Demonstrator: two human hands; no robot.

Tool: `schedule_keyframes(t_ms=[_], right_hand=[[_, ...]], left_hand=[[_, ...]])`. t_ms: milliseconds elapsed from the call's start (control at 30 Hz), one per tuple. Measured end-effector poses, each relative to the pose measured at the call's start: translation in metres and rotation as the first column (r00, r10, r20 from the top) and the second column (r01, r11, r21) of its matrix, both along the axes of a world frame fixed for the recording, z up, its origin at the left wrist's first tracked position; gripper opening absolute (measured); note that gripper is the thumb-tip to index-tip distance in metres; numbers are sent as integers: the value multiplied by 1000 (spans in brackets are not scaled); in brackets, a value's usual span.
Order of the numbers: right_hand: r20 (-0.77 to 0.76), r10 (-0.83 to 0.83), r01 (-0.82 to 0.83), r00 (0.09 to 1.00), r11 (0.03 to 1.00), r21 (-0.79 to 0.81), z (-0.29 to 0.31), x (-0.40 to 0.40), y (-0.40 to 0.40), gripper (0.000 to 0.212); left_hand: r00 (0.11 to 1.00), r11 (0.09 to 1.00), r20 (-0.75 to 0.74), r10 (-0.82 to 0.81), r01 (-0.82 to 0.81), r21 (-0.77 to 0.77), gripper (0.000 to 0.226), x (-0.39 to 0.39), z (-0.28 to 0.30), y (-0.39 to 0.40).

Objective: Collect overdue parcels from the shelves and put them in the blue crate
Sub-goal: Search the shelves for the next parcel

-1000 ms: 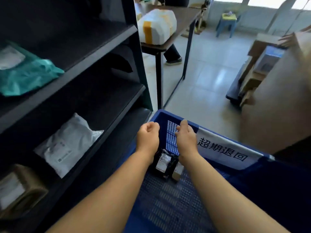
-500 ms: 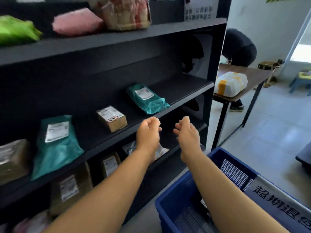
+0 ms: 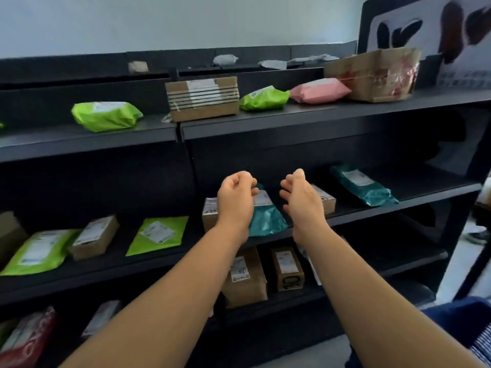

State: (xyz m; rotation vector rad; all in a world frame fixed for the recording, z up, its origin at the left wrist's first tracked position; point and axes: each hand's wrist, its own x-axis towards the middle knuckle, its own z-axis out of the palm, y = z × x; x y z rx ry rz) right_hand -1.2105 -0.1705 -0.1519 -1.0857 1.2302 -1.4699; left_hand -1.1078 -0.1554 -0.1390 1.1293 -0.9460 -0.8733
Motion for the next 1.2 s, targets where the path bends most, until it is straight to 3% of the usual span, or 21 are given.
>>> schedule_keyframes(t_ms=[433,667,767,933,1067,1200], right_hand=[[-28,260,-262,965,956,-134,77,160,27,31],[-31,332,-332,943,926,-182,107,204,-19,32],[-26,348,-346,937,915,-206,122,220,-49,34],[-119,352,-371,928,897,-239,144,240,-98,35],[-257,352,-407,900,890,-206,154,257,-134,33],[-321,375,-430,870,895,-119,157,281,-170,37]], left_hand=[[972,965,-27,233,-235,-118,9,157,68,45],[940,926,12,342,-335,-172,10,203,99,13],[907,894,42,420,-405,-190,21,226,114,-14],[846,850,109,522,-506,-148,23,261,138,-60],[814,841,221,537,-537,-65,58,286,146,-88],[835,857,271,478,-511,63,67,306,143,-114]])
